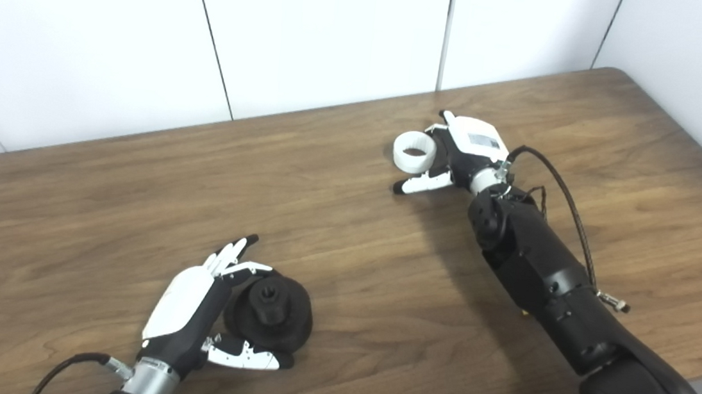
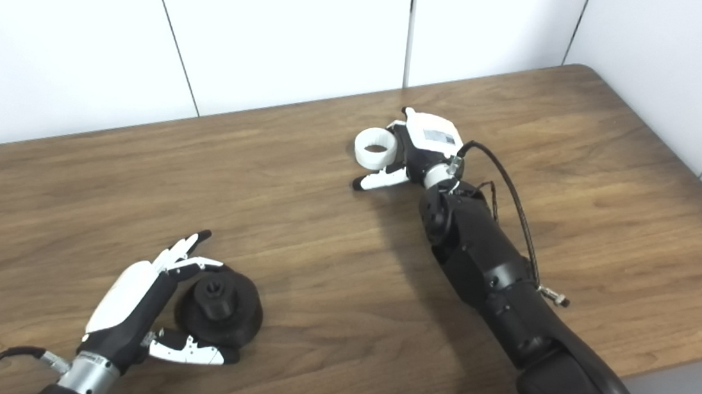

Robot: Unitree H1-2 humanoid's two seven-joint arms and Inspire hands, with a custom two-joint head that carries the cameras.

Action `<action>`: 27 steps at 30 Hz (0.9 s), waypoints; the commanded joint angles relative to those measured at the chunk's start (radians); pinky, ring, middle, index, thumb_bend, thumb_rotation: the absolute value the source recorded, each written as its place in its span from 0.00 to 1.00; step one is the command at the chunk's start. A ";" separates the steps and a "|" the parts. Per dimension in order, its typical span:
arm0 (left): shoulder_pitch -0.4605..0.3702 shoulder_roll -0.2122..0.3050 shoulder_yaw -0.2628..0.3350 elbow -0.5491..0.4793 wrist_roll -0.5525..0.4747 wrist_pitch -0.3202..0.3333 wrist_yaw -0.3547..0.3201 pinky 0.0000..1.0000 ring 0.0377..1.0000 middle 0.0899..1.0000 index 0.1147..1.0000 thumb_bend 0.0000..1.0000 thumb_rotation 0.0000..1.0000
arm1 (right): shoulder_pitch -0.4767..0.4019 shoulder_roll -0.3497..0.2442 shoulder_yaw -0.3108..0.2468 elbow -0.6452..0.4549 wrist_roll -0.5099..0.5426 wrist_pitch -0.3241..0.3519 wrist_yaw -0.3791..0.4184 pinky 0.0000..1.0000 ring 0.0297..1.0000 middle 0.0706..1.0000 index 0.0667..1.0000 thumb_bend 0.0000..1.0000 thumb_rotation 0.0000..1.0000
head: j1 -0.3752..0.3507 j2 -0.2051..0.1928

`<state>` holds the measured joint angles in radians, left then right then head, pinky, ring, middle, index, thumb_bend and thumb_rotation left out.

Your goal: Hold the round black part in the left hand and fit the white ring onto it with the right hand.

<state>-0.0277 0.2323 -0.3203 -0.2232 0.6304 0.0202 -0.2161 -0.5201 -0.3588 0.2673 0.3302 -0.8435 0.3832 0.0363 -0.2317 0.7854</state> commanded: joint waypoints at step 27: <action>-0.014 -0.012 0.006 -0.042 0.012 0.007 0.002 1.00 1.00 1.00 0.59 0.95 0.30 | -0.004 0.065 -0.021 0.059 0.080 -0.143 -0.314 1.00 0.92 0.83 0.45 0.52 0.14 | 0.010 0.013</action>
<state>-0.0233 0.2173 -0.3206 -0.2276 0.6334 0.0295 -0.2194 -0.5075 -0.2856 0.2499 0.3897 -0.7565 0.2490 -0.2585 -0.2224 0.7977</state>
